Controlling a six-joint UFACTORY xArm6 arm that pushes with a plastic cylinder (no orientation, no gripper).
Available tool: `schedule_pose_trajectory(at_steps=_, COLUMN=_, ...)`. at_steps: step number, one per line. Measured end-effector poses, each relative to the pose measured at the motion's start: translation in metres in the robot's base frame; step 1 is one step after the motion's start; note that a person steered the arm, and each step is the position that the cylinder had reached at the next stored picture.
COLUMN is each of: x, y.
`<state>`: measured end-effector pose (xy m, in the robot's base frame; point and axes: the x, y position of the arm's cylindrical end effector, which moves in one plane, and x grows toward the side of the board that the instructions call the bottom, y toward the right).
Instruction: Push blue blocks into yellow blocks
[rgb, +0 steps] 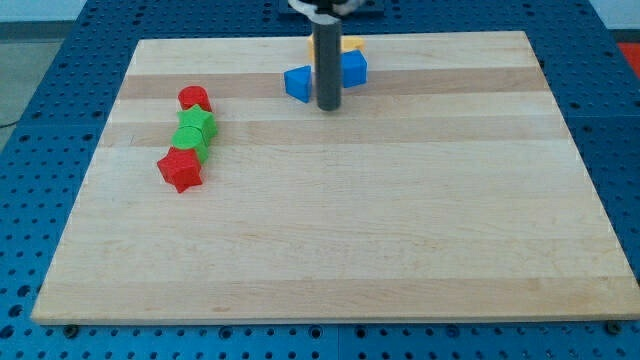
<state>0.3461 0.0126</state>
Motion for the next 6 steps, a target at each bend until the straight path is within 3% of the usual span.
schedule_pose_trajectory(at_steps=1, x=-0.004, y=0.055)
schedule_pose_trajectory(at_steps=6, x=-0.05, y=0.012)
